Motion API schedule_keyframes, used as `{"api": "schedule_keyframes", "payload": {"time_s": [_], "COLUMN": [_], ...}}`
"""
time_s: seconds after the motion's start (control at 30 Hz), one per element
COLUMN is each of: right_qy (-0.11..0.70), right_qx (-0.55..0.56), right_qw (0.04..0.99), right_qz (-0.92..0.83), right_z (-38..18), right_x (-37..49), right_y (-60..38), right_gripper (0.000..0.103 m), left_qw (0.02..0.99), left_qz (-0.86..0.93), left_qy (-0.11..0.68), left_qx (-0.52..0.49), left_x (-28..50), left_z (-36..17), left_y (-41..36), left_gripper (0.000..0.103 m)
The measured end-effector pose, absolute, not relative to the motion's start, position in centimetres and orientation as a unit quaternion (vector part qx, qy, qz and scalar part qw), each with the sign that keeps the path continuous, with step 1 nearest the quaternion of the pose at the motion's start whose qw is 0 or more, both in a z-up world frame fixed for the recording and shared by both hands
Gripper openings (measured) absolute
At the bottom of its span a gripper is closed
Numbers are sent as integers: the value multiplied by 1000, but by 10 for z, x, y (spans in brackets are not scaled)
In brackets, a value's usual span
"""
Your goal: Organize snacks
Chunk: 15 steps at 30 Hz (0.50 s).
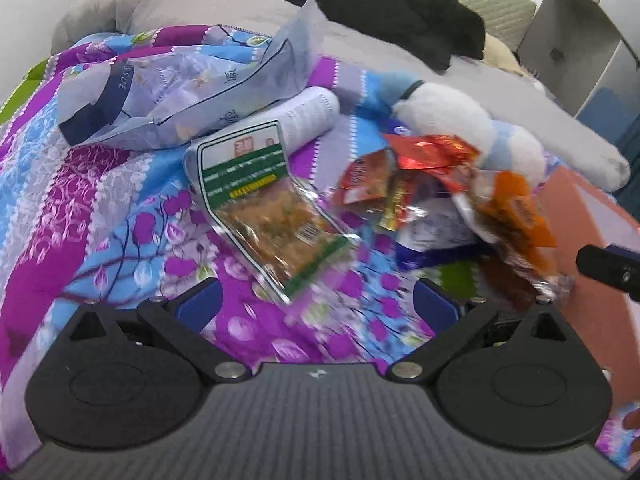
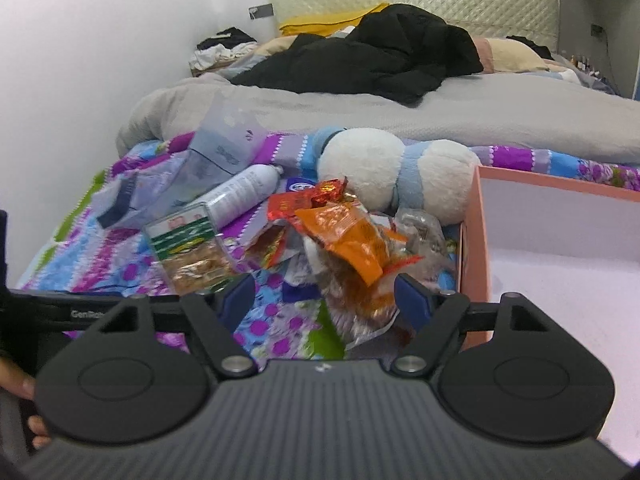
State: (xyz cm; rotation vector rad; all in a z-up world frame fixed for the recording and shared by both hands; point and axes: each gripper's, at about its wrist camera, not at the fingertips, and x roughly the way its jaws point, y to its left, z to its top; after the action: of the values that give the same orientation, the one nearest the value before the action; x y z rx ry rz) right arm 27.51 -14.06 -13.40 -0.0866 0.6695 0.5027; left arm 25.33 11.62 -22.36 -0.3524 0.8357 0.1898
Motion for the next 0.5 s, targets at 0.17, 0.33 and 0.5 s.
{"api": "schedule_keyframes", "payload": {"time_s": [0.17,0.33,0.5], "right_qy": [323,316,308], "right_qx": [-67,-71,-81], "right_qw": [913,915,919], "right_qz": [241,243,232], "right_z": [-152,-164,-172], "right_x": [303,321,334], "right_y": [-123,-110,-101], "right_gripper": [78,78,77], "left_qw": [890,889,895], "left_qz": [104,124,129], "left_qy": [413,420,410], "left_qx": [-166,-137,-120], "left_x": [275,294,306], "left_z": [-253,-275,-285], "left_y": [134,139,140], "left_gripper": [102,98,91]}}
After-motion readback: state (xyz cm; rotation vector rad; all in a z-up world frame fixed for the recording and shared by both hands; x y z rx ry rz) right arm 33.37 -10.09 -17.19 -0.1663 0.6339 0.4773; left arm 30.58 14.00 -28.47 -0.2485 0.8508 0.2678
